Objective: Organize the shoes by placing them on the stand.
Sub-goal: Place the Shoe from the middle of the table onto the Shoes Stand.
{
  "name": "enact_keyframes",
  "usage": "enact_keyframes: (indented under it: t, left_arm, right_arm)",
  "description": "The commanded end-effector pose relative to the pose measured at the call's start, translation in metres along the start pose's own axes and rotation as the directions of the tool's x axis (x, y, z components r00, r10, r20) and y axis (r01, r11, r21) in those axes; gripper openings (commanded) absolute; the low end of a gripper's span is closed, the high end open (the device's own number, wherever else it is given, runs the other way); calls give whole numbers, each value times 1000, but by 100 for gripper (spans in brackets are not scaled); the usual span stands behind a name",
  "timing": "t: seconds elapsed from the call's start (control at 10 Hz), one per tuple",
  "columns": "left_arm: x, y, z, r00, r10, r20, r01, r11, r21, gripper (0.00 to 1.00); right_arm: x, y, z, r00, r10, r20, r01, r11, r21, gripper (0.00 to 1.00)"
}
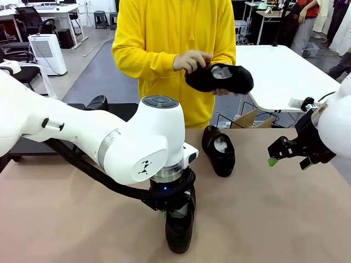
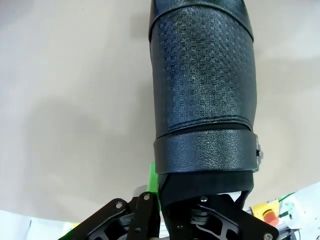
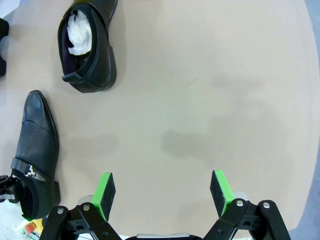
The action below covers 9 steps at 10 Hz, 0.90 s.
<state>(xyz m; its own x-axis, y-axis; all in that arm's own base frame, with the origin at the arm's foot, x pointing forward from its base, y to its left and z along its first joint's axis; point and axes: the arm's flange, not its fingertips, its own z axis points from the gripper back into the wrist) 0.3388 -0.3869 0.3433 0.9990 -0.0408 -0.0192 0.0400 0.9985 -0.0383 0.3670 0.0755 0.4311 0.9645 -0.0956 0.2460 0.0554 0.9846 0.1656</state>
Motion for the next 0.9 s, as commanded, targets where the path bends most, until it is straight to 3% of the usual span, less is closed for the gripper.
enact_keyframes:
  t: [0.0, 0.3, 0.4, 0.6, 0.8]
  left_arm:
    - [6, 1, -1, 998, -32, -46, 33, 999, 16, 0]
    - [5, 17, 46, 992, -122, -31, 122, 992, 8, 0]
    - [4, 29, 68, 990, -137, 23, 137, 990, 13, 0]
    - [12, 62, 109, 970, -122, 211, 126, 992, -3, 0]
    - [41, 106, 139, 931, 4, 365, 2, 1000, -16, 0]
  right_arm:
    - [0, -1, 2, 1000, -2, 2, 2, 1000, -3, 100]
    - [0, -1, 2, 1000, -2, 2, 2, 1000, -3, 100]
    - [0, -1, 2, 1000, -2, 2, 2, 1000, -3, 100]
    - [0, -1, 2, 1000, -2, 2, 2, 1000, -3, 100]
    - [0, -1, 2, 1000, -2, 2, 2, 1000, -3, 100]
